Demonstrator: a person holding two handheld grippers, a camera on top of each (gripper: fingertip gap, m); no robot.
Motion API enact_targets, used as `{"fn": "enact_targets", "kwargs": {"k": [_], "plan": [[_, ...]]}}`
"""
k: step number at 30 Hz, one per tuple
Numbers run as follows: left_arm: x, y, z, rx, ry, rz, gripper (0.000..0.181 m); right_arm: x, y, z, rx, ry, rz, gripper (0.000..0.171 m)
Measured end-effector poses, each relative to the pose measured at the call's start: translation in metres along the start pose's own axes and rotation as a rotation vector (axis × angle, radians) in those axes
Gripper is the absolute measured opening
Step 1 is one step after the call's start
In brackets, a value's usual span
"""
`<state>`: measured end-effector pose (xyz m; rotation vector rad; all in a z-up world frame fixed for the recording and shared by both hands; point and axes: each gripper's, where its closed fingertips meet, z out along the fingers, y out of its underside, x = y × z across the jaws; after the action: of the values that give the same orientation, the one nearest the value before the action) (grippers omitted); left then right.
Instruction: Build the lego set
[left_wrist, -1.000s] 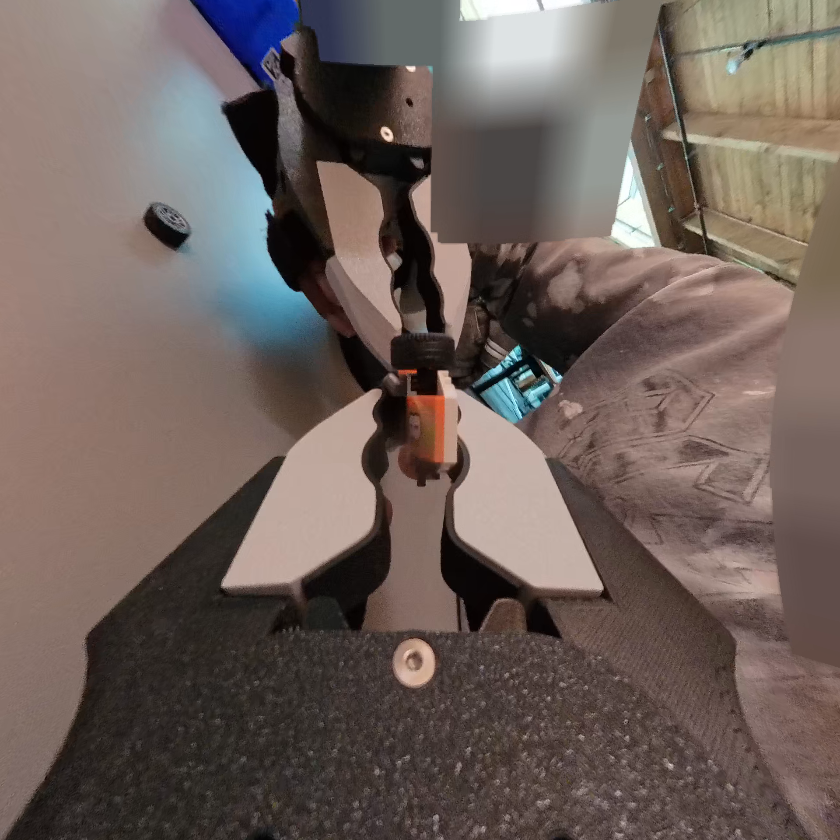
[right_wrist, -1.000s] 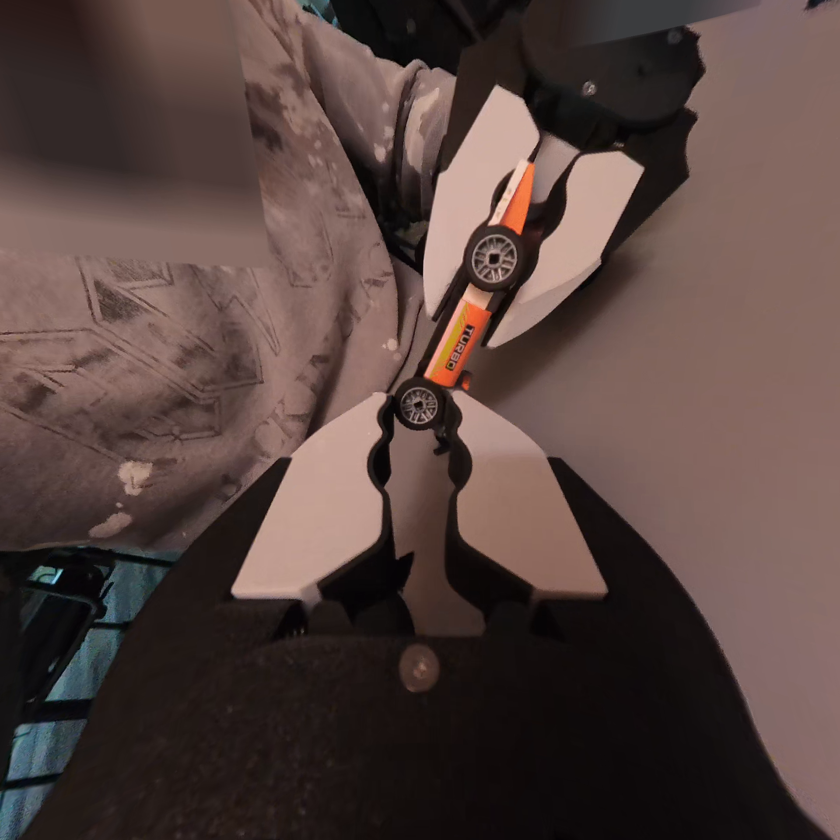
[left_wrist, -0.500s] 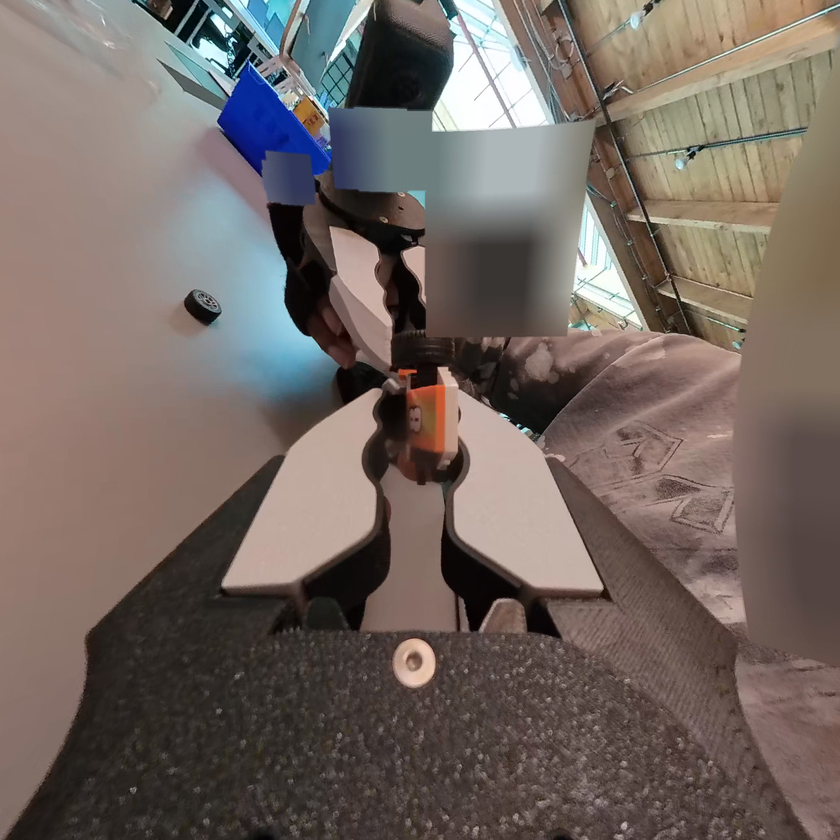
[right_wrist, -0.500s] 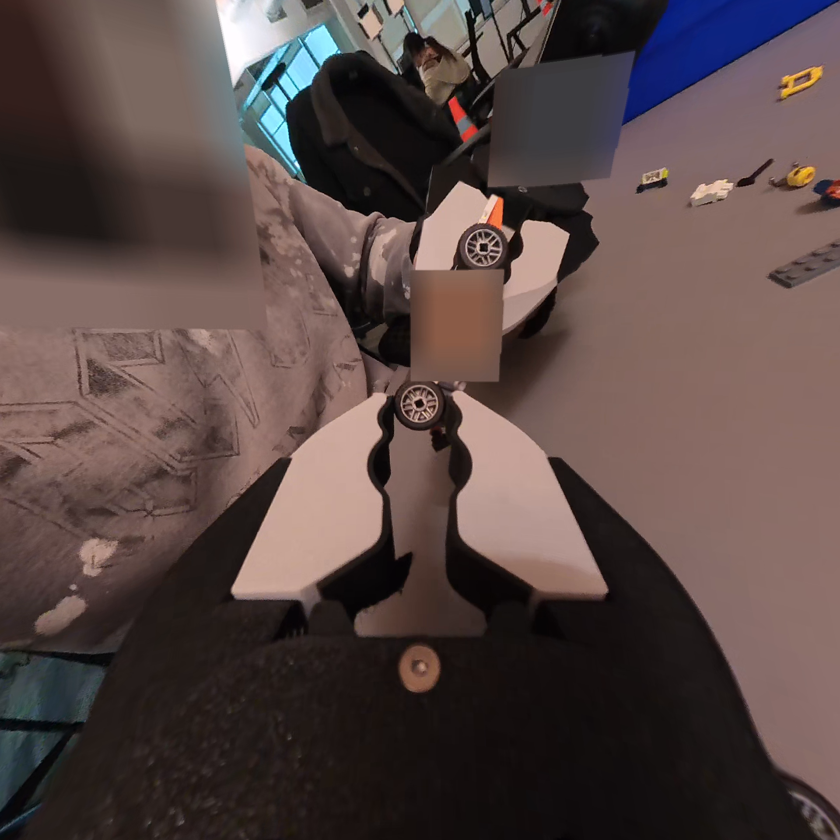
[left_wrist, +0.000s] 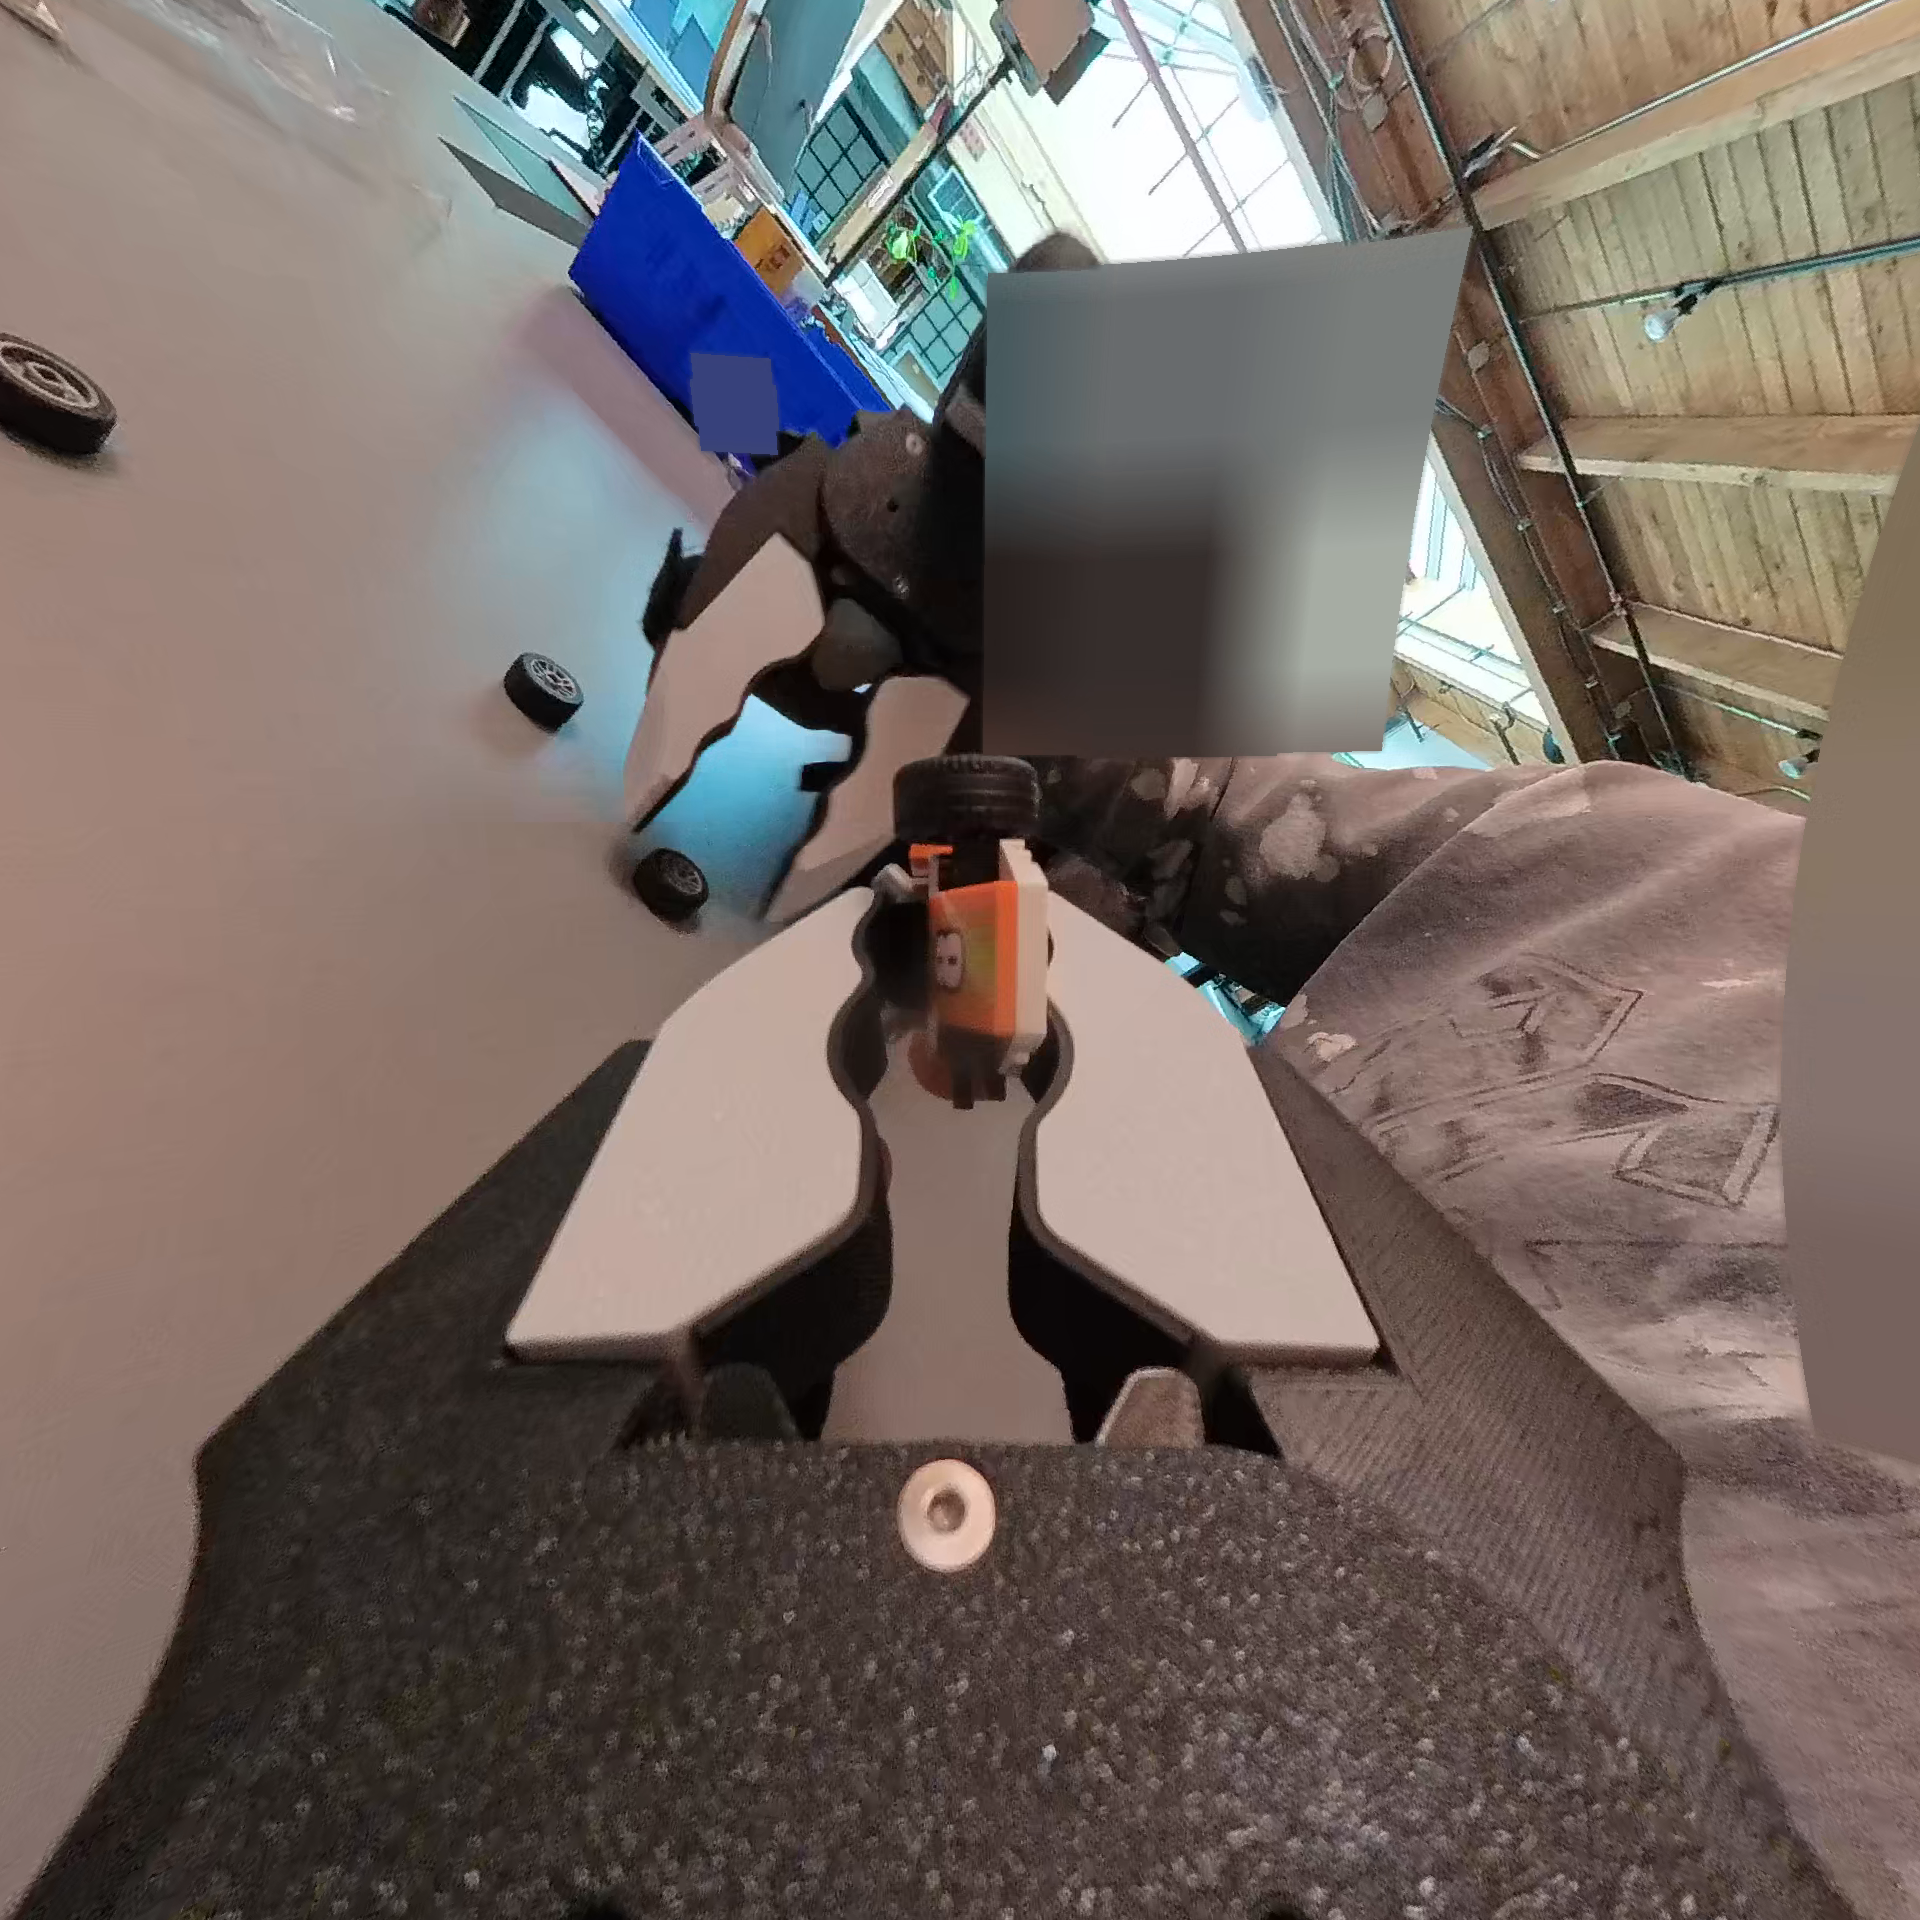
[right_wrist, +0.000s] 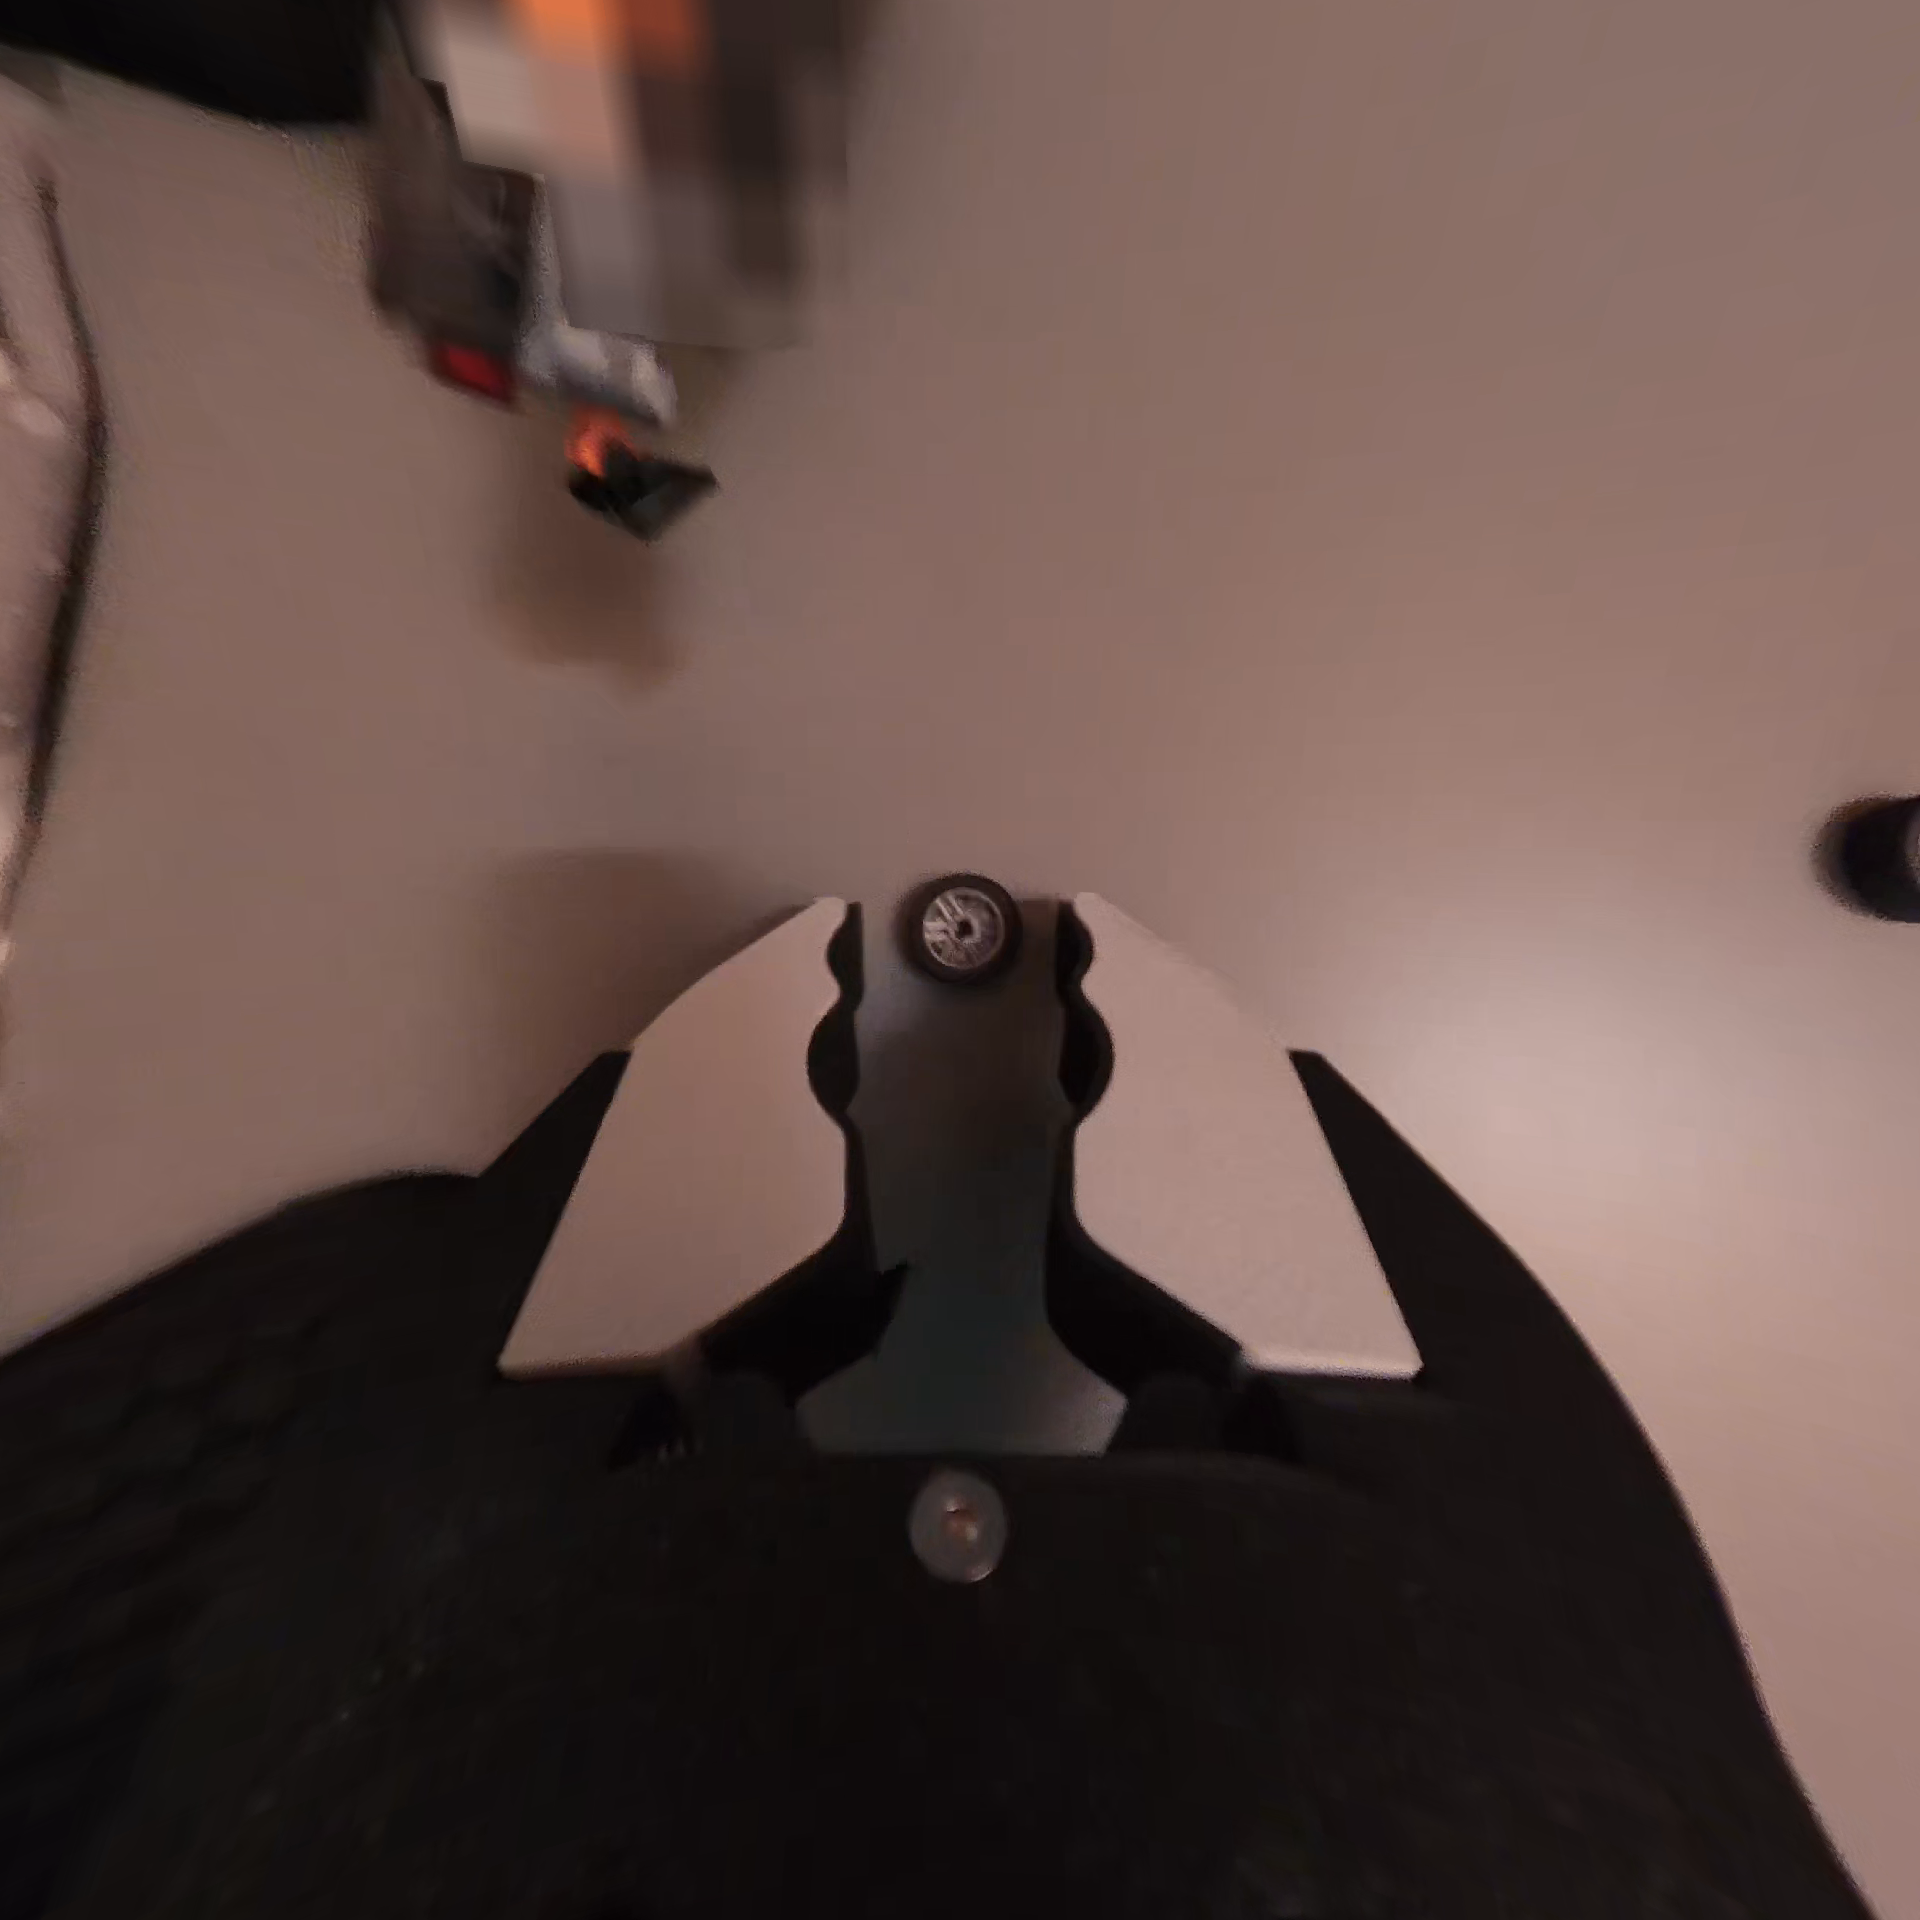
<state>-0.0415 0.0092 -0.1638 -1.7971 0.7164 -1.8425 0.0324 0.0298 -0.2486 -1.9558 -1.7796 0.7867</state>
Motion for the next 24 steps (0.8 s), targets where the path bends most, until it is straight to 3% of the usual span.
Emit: {"fn": "enact_targets", "kwargs": {"k": [4,9,15,18,24], "plan": [[0.006,0.004,0.003,-0.039,-0.024,0.125,0.022,-0.031,-0.054,-0.02,0.232,-0.156,0.08,0.059],[0.027,0.009,0.008,-0.077,-0.048,0.46,0.022,-0.054,-0.073,-0.001,0.234,-0.151,0.011,0.07],[0.041,0.015,0.012,-0.091,-0.095,0.787,0.022,-0.068,-0.088,0.0,0.278,-0.053,-0.131,0.032],[0.043,0.016,0.014,-0.087,-0.1,0.806,0.022,-0.07,-0.088,-0.001,0.288,0.005,-0.192,0.029],[0.049,0.007,0.015,0.0,-0.068,0.756,0.038,-0.075,-0.099,-0.016,0.493,-0.073,-0.087,0.027]]}}
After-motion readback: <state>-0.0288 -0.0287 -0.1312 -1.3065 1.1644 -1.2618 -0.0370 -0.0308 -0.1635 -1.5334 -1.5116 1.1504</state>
